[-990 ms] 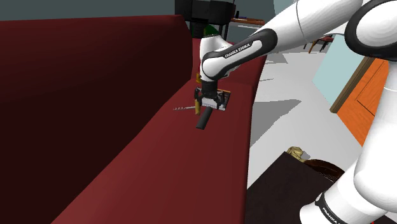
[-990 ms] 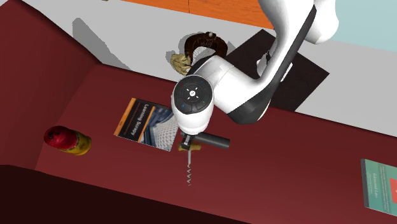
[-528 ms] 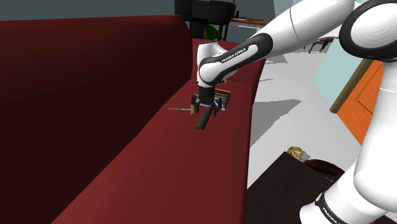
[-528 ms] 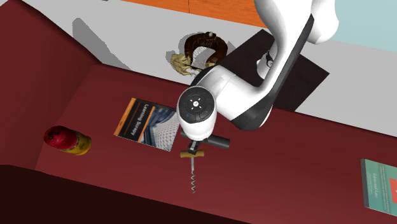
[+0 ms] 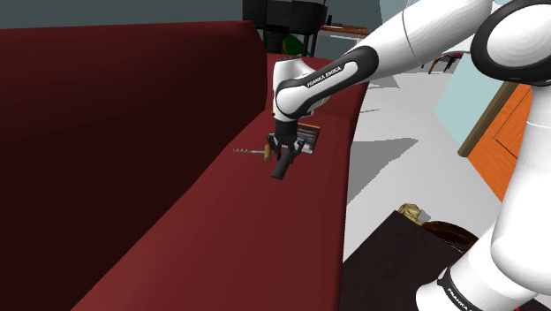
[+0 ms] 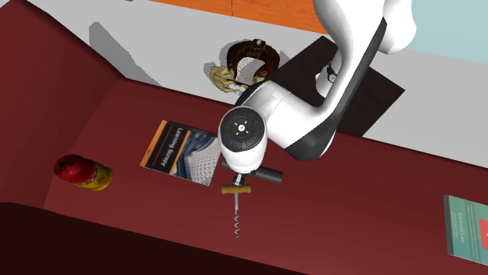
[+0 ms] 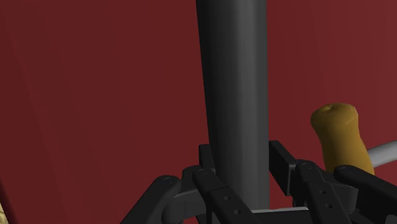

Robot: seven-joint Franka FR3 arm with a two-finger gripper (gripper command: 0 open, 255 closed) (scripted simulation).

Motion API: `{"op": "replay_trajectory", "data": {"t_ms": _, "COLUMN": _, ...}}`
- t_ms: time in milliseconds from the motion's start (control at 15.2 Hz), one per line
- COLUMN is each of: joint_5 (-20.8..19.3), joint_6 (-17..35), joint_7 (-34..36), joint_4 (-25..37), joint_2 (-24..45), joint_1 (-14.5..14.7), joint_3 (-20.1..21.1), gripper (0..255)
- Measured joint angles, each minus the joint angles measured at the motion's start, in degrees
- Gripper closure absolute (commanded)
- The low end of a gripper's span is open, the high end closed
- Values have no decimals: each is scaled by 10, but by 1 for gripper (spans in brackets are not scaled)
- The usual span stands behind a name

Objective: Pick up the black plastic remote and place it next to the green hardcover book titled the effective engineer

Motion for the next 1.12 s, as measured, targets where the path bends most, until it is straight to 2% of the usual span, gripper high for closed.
{"op": "replay_trajectory", "data": {"t_ms": 330, "joint_5": 1, "joint_6": -2, "joint_7": 0, "joint_4": 0, "joint_2": -2, "joint_1": 0, "joint_3": 0, "gripper": 255}}
{"op": "replay_trajectory", "data": {"t_ms": 1122, "joint_5": 14, "joint_6": -80, "joint_7": -11, "joint_4": 36, "joint_2": -43, "joint_1": -3, "joint_3": 5, "gripper": 255}}
